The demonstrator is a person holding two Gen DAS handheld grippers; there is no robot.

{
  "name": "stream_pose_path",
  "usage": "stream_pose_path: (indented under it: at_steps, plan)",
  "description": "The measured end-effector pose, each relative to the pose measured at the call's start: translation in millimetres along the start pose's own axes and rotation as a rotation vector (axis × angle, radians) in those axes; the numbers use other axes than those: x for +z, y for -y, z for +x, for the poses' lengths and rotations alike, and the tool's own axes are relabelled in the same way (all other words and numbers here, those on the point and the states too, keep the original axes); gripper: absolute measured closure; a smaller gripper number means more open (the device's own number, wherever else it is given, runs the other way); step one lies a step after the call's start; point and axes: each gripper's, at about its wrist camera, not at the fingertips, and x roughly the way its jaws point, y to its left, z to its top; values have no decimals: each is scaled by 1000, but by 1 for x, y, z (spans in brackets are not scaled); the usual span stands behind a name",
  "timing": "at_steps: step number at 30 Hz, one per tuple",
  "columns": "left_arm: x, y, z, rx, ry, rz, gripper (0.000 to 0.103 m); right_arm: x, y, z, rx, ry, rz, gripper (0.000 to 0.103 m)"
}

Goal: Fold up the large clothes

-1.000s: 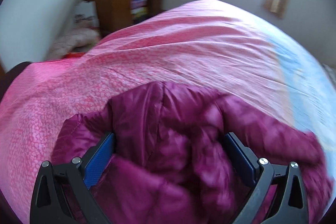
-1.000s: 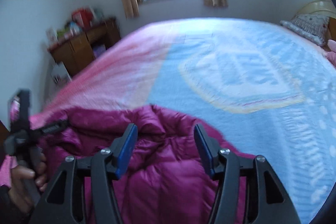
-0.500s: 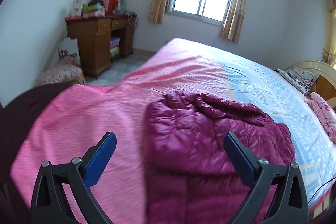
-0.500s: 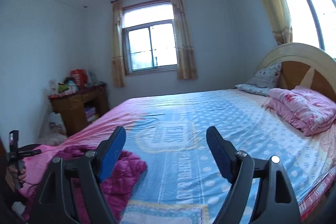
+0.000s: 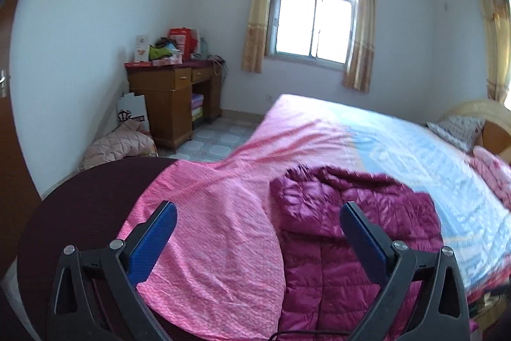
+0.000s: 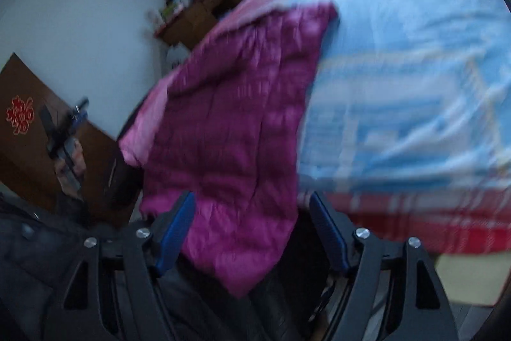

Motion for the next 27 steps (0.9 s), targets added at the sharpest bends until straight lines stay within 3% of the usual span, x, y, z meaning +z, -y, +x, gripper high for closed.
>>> stream_pose_path:
  at_steps: [8,11,13,16,19,22,25,27]
  plan:
    - [-3,-12,8,17,-12,-46,1,-31,20,76,36,-169,141,25]
    - [-7,-14,10,25,-14,-44,1,-30,27,92,143,-176,244,27]
    - [-8,-17,11,37,-12,-52,1,-33,22,101,207,-188,257,46]
    - [-8,-23,11,35,-6,-84,1,-27,4,114,210,-213,201,70]
    - [-7,-31,9,36,7,-119,1,-19,-8,105,229,-176,181,81]
    - [-6,-38,11,44,-1,-137,1,-8,-12,80,323,-90,206,83]
    - [-7,-43,12,60,2,-142,1,31,-15,61,425,17,215,84]
    - [-8,-47,13,67,1,-144,1,58,-21,58,443,47,223,84]
